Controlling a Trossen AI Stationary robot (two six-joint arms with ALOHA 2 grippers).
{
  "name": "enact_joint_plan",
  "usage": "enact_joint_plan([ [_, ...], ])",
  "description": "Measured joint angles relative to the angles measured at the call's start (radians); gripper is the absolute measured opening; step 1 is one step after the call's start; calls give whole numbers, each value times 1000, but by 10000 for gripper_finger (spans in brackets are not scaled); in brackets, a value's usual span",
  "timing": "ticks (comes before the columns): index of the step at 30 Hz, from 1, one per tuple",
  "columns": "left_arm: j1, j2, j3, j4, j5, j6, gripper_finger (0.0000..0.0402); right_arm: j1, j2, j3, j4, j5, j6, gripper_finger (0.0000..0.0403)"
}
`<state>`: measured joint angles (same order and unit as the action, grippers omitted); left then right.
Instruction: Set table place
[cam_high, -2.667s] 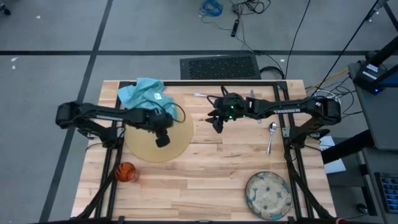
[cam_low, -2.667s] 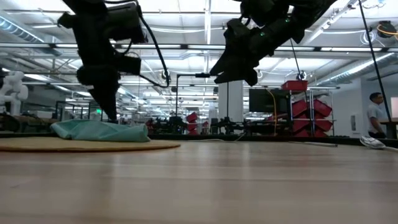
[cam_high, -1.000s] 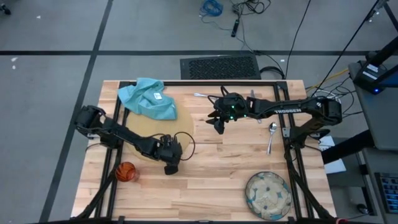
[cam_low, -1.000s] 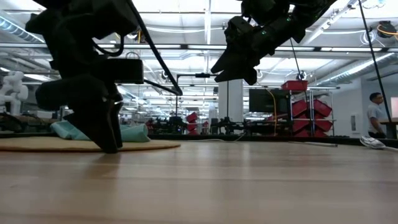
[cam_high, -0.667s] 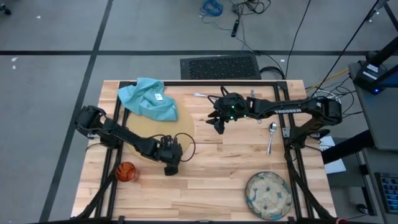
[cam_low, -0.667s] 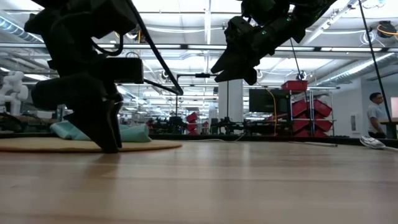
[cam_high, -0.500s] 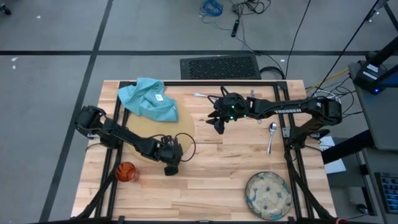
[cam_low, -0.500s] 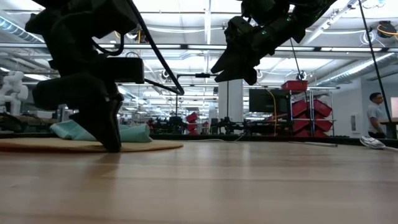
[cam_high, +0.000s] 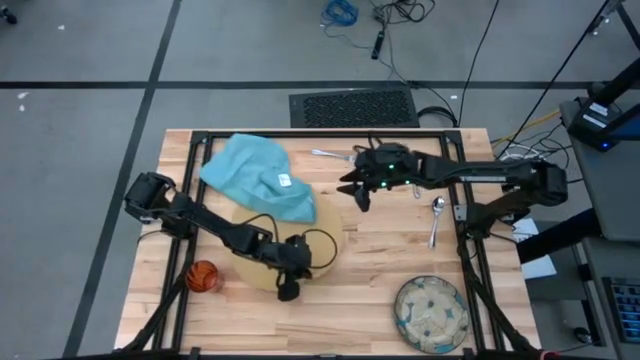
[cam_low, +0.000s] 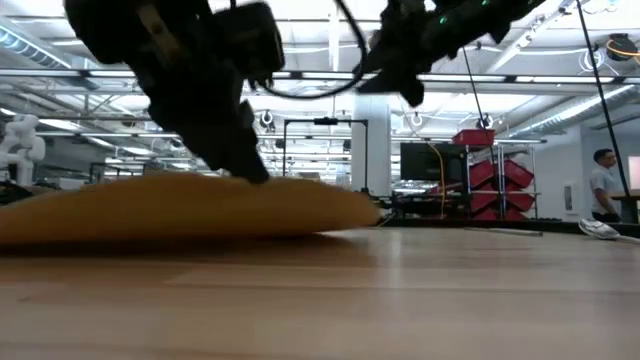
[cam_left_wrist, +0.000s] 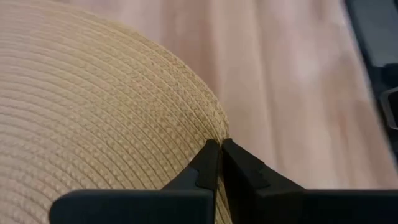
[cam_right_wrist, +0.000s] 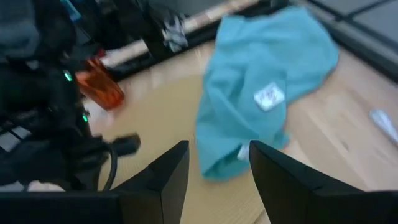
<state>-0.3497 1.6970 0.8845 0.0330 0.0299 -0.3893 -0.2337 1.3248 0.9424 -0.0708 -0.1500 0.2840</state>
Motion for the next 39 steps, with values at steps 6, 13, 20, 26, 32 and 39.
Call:
enact_joint_plan([
  [6, -40, 14, 48, 78, 4, 4, 0, 0, -135, 0, -31, 1, 5, 160],
  [13, -66, 187, 179, 125, 96, 10, 0, 0, -204, 0, -61, 1, 24, 160],
  [20, -70, 341, 327, 125, 170, 35, 0, 0, -215, 0, -94, 1, 37, 160],
  [26, -70, 359, 368, 117, 187, 63, 0, 0, -215, 0, -92, -1, 37, 160],
  [32, -63, 361, 369, 119, 187, 73, 28, 0, -215, 0, -92, -4, 32, 160],
  [39, -32, 361, 369, 165, 108, 120, 91, 0, -214, 0, -92, -5, 19, 160],
])
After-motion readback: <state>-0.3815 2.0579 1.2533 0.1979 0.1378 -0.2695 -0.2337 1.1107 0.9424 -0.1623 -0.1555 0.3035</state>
